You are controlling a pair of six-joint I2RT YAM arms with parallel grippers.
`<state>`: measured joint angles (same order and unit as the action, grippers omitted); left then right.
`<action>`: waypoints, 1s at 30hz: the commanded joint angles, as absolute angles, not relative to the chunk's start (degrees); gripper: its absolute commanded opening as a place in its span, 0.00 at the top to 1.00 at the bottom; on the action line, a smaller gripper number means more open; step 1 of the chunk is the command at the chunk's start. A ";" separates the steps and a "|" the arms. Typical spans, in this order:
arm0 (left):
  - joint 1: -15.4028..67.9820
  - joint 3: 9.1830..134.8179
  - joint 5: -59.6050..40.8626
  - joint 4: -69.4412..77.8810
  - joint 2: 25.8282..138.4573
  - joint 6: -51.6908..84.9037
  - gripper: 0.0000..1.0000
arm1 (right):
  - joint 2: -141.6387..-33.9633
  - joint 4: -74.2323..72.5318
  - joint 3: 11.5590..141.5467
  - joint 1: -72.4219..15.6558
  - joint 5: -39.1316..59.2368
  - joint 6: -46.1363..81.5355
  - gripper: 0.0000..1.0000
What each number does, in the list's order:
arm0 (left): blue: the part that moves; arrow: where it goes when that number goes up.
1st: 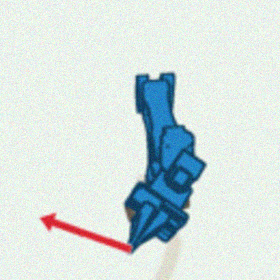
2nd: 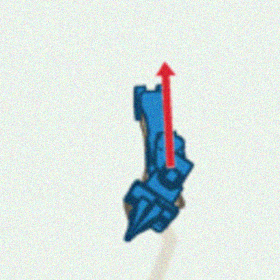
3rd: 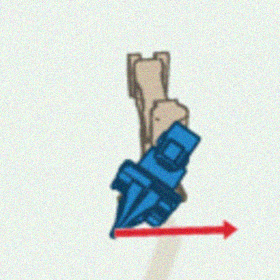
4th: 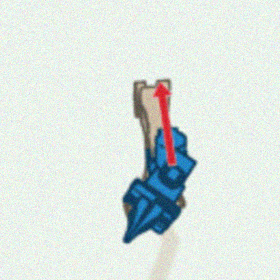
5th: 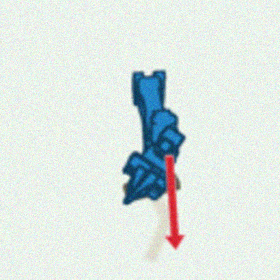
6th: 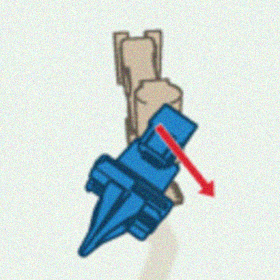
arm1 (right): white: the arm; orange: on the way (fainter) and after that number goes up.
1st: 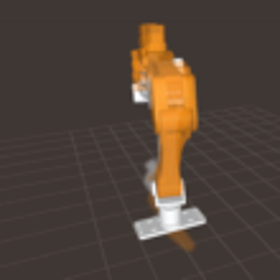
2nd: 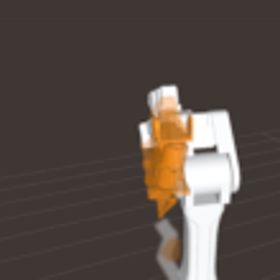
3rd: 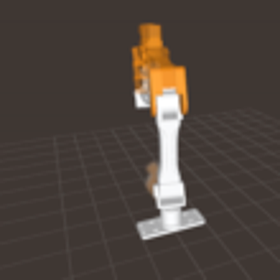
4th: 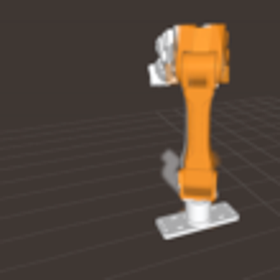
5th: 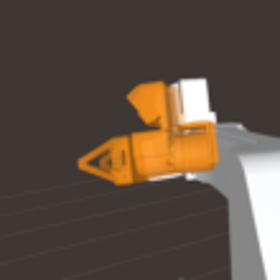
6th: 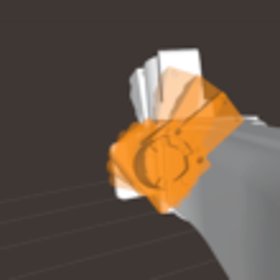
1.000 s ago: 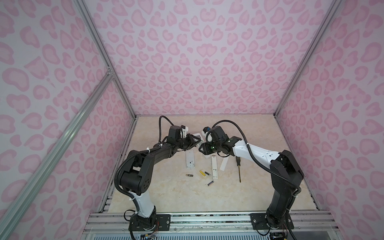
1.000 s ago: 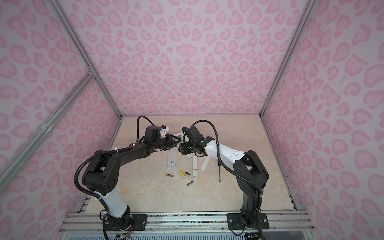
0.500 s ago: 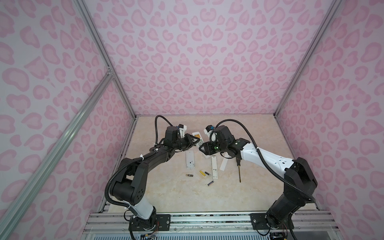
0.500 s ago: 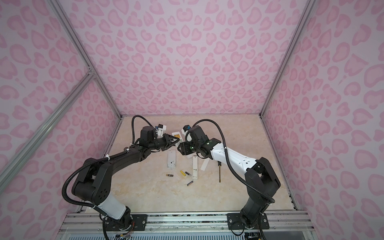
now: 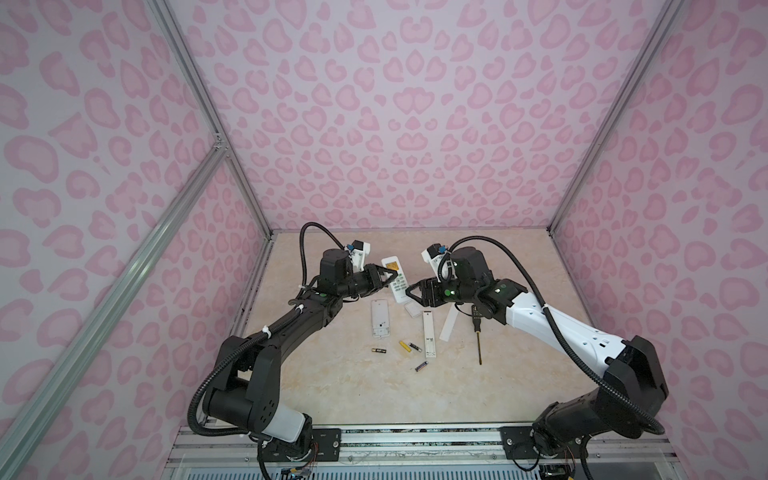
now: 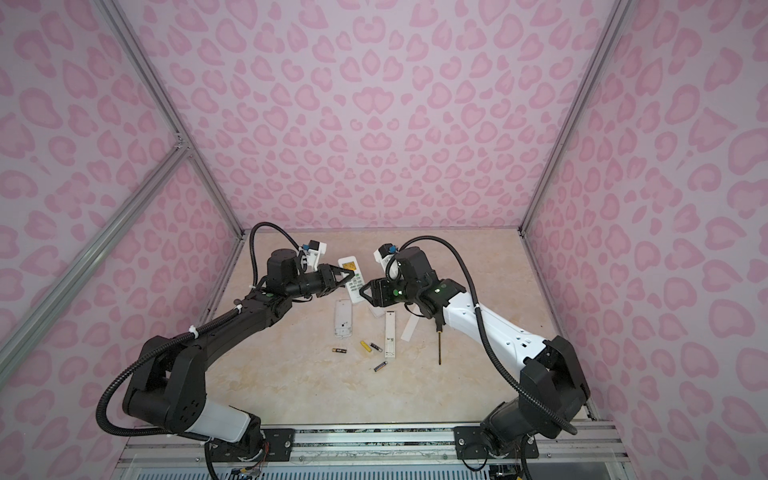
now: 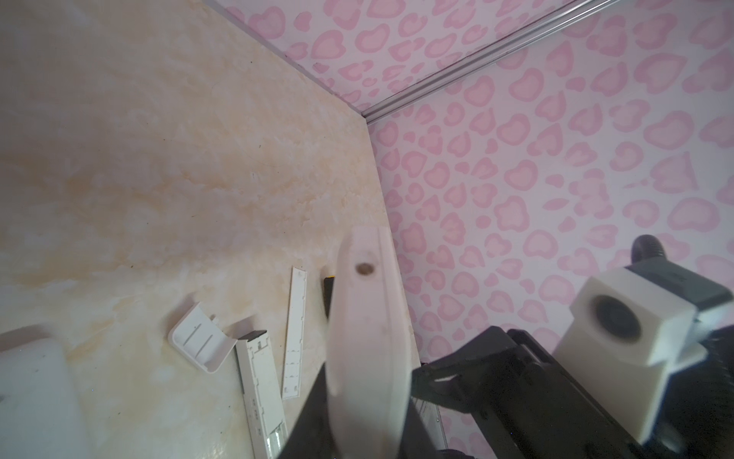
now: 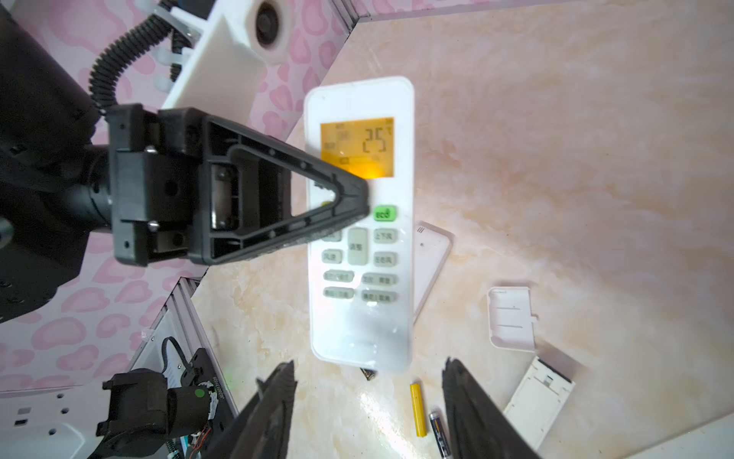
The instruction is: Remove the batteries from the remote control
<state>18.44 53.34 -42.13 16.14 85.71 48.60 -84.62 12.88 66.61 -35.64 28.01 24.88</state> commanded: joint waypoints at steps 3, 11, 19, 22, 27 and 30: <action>18.02 54.18 -48.27 17.49 82.14 44.04 0.84 | -82.36 7.91 63.94 -33.70 35.88 27.77 0.41; 17.93 55.45 -53.64 18.69 79.65 43.18 0.84 | -80.65 -3.92 60.34 -33.51 46.08 32.50 0.42; 17.93 55.73 -55.91 18.90 78.32 42.34 0.85 | -80.87 -8.00 59.00 -33.48 48.04 35.07 0.41; 17.86 55.55 -56.06 19.36 78.27 42.49 0.85 | -82.08 -10.09 58.78 -33.57 49.97 36.79 0.44; 17.88 55.45 -56.69 19.83 77.97 42.62 0.86 | -82.94 -15.79 57.97 -33.92 52.39 39.59 0.46; 17.91 55.38 -56.63 20.05 77.78 42.56 0.86 | -83.40 -19.39 57.49 -34.19 53.80 41.20 0.46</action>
<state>17.91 54.89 -55.48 16.47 78.72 43.59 -82.89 -12.95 58.02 -34.02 51.13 38.63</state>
